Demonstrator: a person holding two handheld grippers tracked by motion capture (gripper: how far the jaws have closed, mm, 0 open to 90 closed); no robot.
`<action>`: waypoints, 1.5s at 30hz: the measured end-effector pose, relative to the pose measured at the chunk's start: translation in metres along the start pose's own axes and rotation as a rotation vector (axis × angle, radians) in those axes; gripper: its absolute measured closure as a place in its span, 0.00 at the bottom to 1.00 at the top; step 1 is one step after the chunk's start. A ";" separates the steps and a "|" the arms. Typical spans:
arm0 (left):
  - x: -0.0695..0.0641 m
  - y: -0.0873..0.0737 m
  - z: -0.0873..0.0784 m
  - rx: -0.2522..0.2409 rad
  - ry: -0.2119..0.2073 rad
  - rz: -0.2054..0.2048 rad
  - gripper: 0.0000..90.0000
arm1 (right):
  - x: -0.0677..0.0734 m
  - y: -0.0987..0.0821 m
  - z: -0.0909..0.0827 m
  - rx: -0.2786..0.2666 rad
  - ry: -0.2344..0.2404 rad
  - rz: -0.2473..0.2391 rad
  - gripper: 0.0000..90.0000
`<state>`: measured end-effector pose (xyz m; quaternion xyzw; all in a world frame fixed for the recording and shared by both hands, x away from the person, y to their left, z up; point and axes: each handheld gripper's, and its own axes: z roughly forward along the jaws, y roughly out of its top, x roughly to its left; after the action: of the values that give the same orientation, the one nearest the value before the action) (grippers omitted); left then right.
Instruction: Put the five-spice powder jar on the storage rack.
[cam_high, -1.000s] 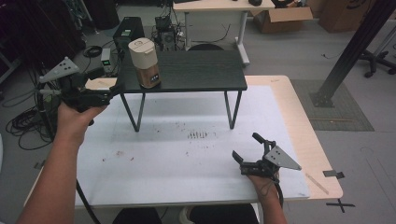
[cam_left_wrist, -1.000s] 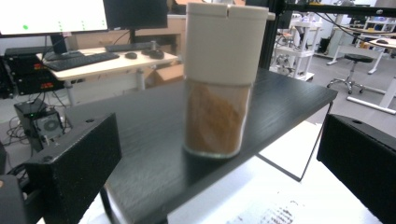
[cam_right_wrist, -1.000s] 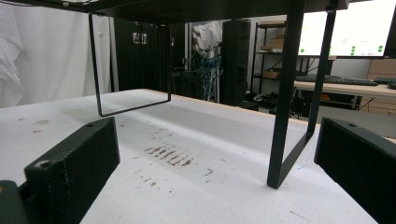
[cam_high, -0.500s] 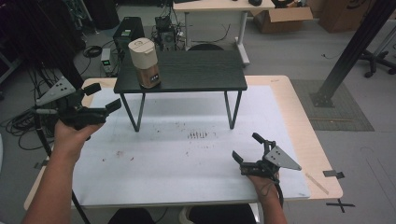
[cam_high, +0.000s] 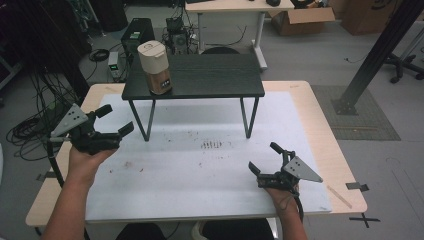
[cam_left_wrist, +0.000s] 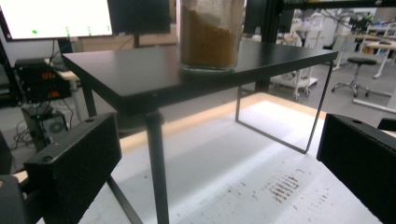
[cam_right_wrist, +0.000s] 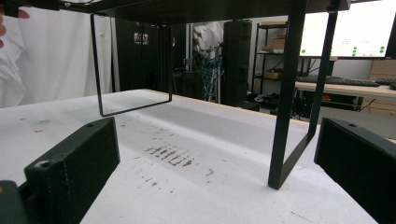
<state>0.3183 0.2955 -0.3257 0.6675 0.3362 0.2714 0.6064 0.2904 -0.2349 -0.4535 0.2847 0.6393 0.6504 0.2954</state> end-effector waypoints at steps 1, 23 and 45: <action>0.000 -0.002 0.000 0.003 -0.005 -0.003 0.00 | 0.000 0.000 0.000 0.000 0.000 0.000 0.00; -0.001 -0.037 0.001 -0.006 0.002 -0.025 0.00 | 0.000 0.000 0.000 0.002 0.001 -0.001 0.00; 0.002 -0.091 -0.011 -0.030 0.052 -0.051 0.00 | 0.000 0.000 0.001 0.010 0.002 -0.002 0.00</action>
<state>0.2999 0.3078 -0.4145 0.6423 0.3646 0.2781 0.6141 0.2913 -0.2343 -0.4532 0.2849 0.6431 0.6471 0.2940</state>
